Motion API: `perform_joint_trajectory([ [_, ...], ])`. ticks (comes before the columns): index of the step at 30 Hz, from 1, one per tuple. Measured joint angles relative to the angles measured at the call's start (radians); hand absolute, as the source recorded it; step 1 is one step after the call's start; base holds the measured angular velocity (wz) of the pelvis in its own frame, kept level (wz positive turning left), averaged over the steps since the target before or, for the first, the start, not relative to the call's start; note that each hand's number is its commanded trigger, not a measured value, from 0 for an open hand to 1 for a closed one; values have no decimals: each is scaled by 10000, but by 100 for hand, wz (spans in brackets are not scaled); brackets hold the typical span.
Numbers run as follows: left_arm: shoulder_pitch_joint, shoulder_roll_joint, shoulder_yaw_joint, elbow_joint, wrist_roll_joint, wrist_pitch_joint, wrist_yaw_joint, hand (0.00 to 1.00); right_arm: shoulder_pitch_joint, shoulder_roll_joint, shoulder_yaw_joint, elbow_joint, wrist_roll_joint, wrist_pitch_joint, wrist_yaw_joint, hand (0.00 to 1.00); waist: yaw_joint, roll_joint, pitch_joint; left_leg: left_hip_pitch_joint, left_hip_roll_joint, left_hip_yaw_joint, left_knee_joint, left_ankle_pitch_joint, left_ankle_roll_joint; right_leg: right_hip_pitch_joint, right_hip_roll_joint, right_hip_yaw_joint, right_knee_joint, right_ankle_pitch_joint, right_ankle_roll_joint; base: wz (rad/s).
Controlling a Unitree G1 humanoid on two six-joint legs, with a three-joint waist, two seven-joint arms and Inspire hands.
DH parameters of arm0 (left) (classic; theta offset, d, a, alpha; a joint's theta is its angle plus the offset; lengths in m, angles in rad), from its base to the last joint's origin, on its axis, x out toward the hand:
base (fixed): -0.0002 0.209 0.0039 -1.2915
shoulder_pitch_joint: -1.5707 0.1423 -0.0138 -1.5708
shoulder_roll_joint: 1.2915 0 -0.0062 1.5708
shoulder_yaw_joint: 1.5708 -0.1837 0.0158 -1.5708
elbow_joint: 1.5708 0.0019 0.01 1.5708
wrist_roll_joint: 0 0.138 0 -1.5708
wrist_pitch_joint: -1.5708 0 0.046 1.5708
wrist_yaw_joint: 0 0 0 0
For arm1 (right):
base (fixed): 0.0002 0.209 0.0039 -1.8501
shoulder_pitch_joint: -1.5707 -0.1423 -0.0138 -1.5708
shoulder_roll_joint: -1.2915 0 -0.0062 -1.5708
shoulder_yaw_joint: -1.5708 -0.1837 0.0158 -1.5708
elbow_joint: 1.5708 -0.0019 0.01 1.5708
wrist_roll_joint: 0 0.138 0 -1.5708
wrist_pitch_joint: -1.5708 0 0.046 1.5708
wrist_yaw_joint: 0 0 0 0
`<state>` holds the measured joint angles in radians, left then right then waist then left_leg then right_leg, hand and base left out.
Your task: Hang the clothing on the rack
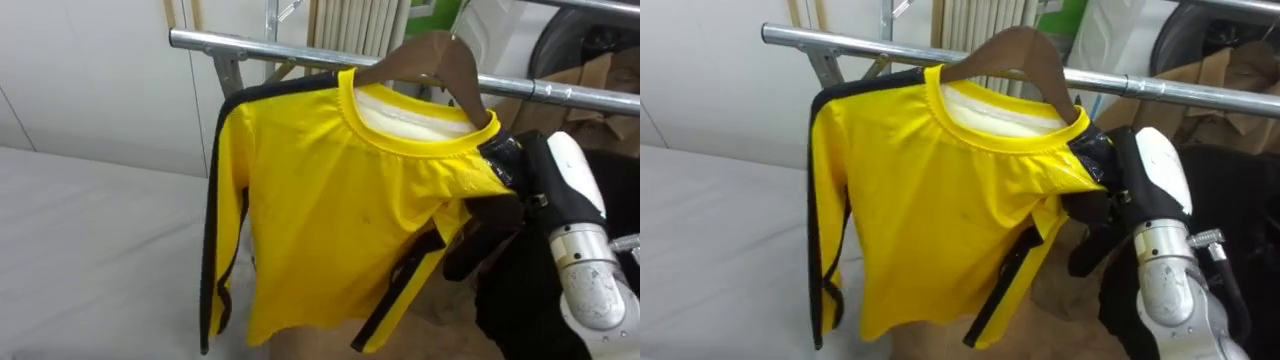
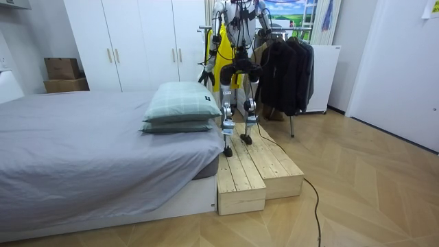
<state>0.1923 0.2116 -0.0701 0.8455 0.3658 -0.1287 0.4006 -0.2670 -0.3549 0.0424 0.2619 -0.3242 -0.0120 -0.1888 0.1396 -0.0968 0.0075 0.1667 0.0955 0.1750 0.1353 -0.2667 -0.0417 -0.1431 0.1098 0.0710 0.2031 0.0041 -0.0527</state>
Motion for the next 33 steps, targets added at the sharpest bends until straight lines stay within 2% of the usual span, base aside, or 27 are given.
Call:
perform_joint_trajectory([
  [5,-12,-8,-5,101,9,-1,-2,0,-497,-8,63,1198,931,49,93,100,32,-27,16,92,-13,-400,6,1,2,146,-55,-202,-36,-31,6,10],
  [13,-16,-39,-3,209,380,4,-5,0,-714,-111,68,2000,1505,134,789,100,15,-42,14,96,-31,-475,4,1,2,201,-121,-439,-24,-122,2,2],
  [19,-26,-38,64,144,393,87,-209,0,-752,-389,68,2460,1705,134,1248,100,15,-116,-38,120,-27,-558,23,3,3,221,-142,-502,23,-162,-6,1],
  [22,-28,-42,147,141,393,87,-237,0,-752,-406,68,2610,1707,135,1365,100,13,-139,-52,131,-28,-559,24,4,3,231,-142,-501,21,-162,-6,0],
  [33,-21,-10,288,124,801,60,-182,0,-763,-511,67,3386,1705,109,1824,100,20,-314,9,187,-40,-689,34,4,5,375,-159,-543,-48,-161,-6,0],
])
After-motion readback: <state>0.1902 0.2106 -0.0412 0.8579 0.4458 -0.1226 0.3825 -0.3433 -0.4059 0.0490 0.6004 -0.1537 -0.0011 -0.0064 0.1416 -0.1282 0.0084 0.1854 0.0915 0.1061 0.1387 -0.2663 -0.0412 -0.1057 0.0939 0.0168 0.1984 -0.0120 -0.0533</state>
